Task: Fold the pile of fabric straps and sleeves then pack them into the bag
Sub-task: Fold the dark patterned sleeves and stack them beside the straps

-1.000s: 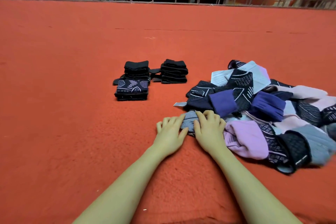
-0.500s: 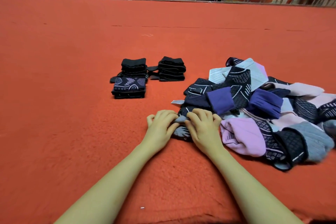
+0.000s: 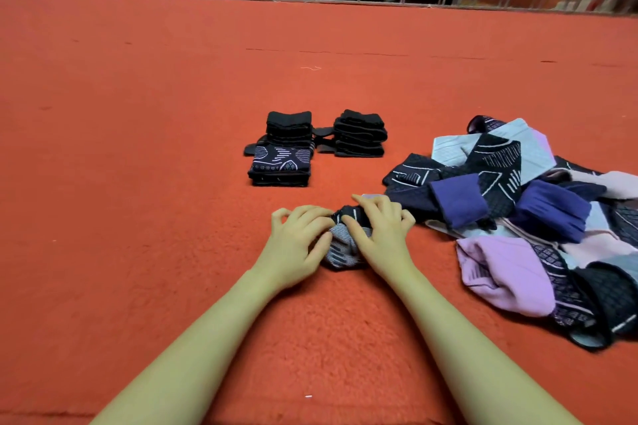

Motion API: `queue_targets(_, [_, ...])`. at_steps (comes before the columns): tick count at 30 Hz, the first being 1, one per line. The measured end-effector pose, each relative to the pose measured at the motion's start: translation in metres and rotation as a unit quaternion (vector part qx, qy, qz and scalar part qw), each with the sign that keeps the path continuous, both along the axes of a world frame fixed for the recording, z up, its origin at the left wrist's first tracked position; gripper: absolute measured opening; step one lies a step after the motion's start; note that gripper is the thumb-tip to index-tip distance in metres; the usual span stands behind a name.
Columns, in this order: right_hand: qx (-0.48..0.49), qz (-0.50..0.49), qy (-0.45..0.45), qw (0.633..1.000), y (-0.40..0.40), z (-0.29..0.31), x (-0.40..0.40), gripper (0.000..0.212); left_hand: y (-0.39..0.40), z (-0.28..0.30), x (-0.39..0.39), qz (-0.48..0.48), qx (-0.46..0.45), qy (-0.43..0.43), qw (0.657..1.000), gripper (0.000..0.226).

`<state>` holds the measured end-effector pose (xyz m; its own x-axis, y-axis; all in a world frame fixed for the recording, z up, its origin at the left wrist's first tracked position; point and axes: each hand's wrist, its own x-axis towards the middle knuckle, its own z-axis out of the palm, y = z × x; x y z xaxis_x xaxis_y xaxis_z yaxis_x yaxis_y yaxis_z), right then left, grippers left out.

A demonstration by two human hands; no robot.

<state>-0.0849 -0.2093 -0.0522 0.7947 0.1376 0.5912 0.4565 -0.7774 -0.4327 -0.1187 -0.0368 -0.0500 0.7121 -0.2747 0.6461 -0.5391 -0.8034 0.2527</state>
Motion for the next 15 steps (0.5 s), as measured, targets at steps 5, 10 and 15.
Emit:
queue_targets(5, [0.029, -0.001, -0.02, 0.999, -0.003, -0.01, -0.006, 0.031, -0.027, -0.01, -0.001, 0.057, -0.075, 0.042, 0.995, 0.03])
queue_targets(10, [0.043, -0.009, -0.052, 0.998, -0.003, -0.01, -0.004, 0.018, -0.02, -0.013, 0.004, 0.044, -0.053, 0.034, 0.997, 0.021])
queue_targets(15, [0.063, -0.087, -0.043, 0.993, -0.004, -0.009, -0.001, 0.025, -0.021, -0.011, 0.0, 0.041, -0.017, 0.0, 0.999, 0.011])
